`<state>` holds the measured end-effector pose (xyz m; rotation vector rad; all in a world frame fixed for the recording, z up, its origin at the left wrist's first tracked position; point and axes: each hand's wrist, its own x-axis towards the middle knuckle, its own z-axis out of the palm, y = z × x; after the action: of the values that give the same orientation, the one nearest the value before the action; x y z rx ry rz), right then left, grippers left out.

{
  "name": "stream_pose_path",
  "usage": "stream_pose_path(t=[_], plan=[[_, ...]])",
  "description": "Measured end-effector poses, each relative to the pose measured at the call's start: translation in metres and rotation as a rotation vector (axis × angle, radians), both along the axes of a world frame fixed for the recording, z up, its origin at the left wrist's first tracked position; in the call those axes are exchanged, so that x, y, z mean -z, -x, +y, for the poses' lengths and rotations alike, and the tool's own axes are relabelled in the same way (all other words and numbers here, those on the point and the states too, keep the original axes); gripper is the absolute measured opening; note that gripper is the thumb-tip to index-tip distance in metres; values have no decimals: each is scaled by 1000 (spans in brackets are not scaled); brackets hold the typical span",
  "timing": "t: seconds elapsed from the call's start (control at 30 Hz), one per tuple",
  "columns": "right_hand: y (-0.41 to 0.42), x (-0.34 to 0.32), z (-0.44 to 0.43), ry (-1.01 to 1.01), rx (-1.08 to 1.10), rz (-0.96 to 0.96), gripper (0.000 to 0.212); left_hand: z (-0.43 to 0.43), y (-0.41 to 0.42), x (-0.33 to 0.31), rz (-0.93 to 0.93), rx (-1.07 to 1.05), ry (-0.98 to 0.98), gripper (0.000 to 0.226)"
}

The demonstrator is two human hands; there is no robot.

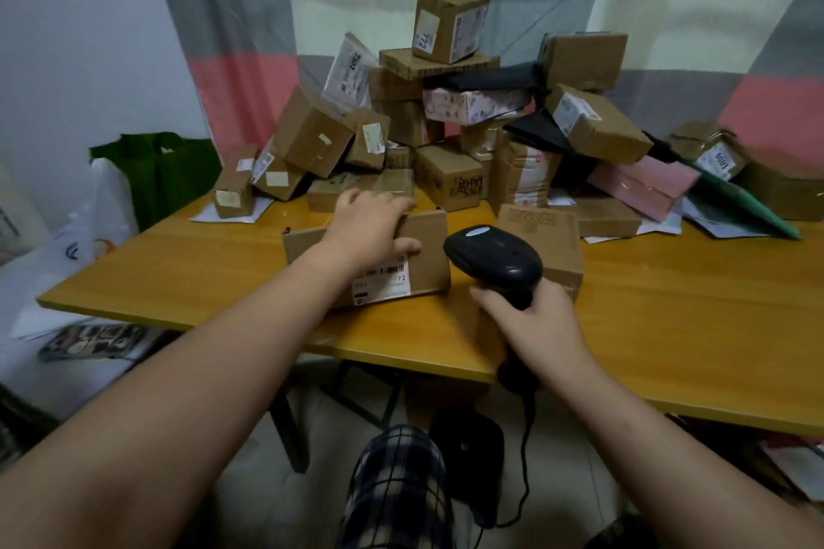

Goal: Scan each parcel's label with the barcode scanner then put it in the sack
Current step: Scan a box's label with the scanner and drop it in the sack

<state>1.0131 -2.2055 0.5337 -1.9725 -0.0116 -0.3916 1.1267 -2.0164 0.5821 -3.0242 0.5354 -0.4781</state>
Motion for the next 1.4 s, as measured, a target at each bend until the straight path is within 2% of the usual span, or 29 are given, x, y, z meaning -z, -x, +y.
stream_pose_path(t=[0.07, 0.13, 0.2, 0.27, 0.3, 0.4, 0.53, 0.7, 0.83, 1.0, 1.07, 1.13, 1.23, 1.3, 1.4], plan=[[1, 1, 4, -60, -37, 19, 19, 29, 10, 10, -76, -127, 66, 79], [0, 6, 14, -96, -64, 55, 19, 63, 21, 29, -54, -335, 261, 93], [-3, 13, 26, -129, -85, 97, 15, 90, 31, 53, 153, -516, 506, 106], [-7, 20, 39, -142, -104, 147, 12, 98, 37, 70, 347, -585, 594, 104], [-9, 23, 44, -146, -104, 164, 12, 98, 36, 75, 367, -599, 594, 97], [-15, 31, 56, -206, -84, 190, 15, 92, 26, 68, 396, -590, 626, 78], [-17, 40, 60, -346, -34, 170, 20, 87, 19, 49, 571, -518, 738, 78], [-13, 44, 56, -263, -29, 112, 23, 78, 26, 51, 612, -451, 749, 83], [-8, 46, 55, -222, -56, 87, 7, 75, 37, 51, 680, -439, 714, 89], [-6, 49, 57, -134, -34, 17, 21, 63, 52, 44, 767, -365, 744, 62], [-8, 49, 58, -104, -25, 32, 35, 60, 58, 45, 752, -321, 815, 45], [-7, 47, 56, -140, -41, 32, 38, 59, 64, 51, 675, -276, 946, 34], [2, 43, 55, -190, -49, 6, 20, 61, 69, 66, 446, -249, 1124, 31], [10, 44, 56, -197, -39, -7, 21, 62, 71, 76, 289, -254, 1157, 28], [23, 46, 57, -197, -20, -52, 20, 65, 73, 88, 150, -234, 1213, 39]])
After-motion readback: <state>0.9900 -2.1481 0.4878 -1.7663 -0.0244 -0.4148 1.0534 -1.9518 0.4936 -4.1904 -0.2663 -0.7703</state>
